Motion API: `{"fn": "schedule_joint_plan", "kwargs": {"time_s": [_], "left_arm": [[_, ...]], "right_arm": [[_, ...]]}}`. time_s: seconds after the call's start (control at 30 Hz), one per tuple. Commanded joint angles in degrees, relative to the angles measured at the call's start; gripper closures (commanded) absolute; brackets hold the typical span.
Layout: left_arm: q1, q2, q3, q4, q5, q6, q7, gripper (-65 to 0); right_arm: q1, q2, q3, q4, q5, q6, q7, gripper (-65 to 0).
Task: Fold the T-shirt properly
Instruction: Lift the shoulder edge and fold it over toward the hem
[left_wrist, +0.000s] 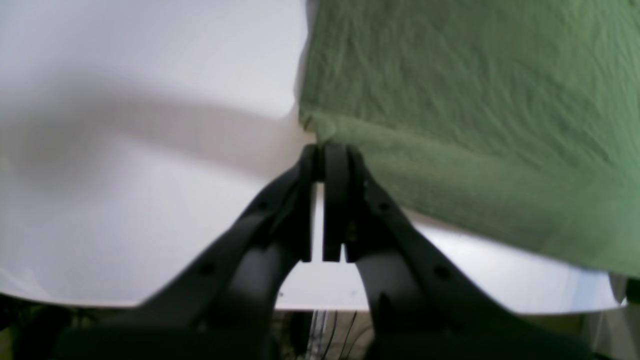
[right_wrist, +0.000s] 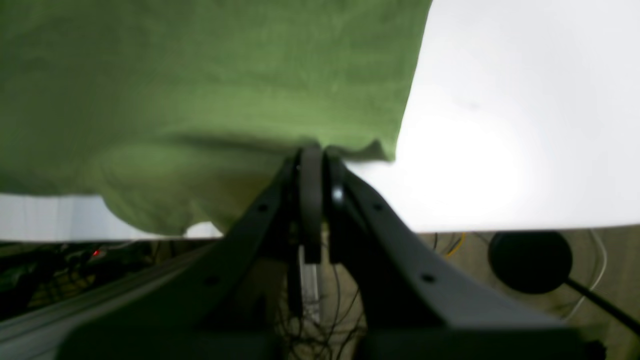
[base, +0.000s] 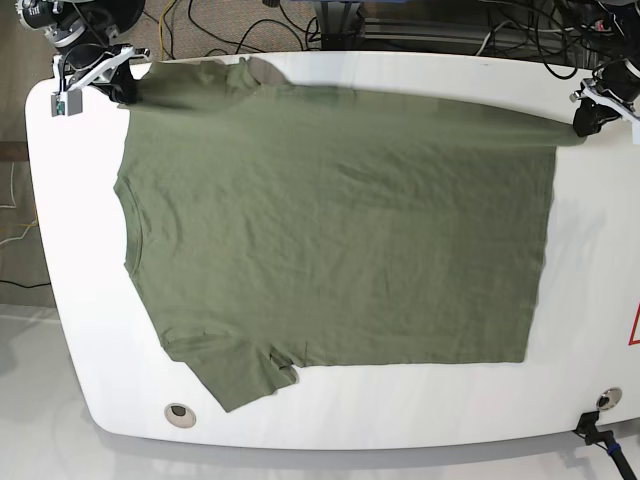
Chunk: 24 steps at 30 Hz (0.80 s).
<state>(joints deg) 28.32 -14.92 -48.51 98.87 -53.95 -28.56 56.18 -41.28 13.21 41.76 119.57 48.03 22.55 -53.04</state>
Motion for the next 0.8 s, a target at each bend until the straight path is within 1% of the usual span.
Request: {"fn": "schedule_joint_plan", "kwargs": {"time_s": [0.0, 0.17, 0.23, 0.53, 0.63, 0.77], "left_arm": [[-0.3, -1.0, -0.7, 1.0, -0.2, 0.7, -2.8, 0.0], [-2.4, -1.5, 0.8, 1.5, 0.7, 1.6, -5.5, 0.0], [-3.6, -2.0, 1.6, 1.5, 0.6, 1.7, -6.2, 0.0], [-11.6, -3.4, 3.9, 1.3, 0.7, 2.4, -6.4, 0.0], [-14.2, -3.6, 4.5, -0.1, 0.8, 2.5, -6.2, 0.0], [-18.2, -4.0, 6.5, -3.4, 1.2, 2.7, -6.5, 0.0]], "right_arm": [[0.1, 0.8, 0.5, 0.9, 0.3, 0.1, 1.4, 0.0], [6.0, 0.9, -2.5, 1.1, -5.4, 0.2, 1.5, 0.0], [8.5, 1.1, -3.9, 0.4, -6.8, 0.1, 1.7, 0.0], [21.8, 2.7, -9.1, -10.1, -9.7, 0.4, 2.5, 0.0], [25.9, 3.2, -10.8, -14.0, -11.0, 0.5, 3.0, 0.0], [30.9, 4.7, -13.4, -19.1, -11.6, 0.5, 3.8, 0.0]]}}
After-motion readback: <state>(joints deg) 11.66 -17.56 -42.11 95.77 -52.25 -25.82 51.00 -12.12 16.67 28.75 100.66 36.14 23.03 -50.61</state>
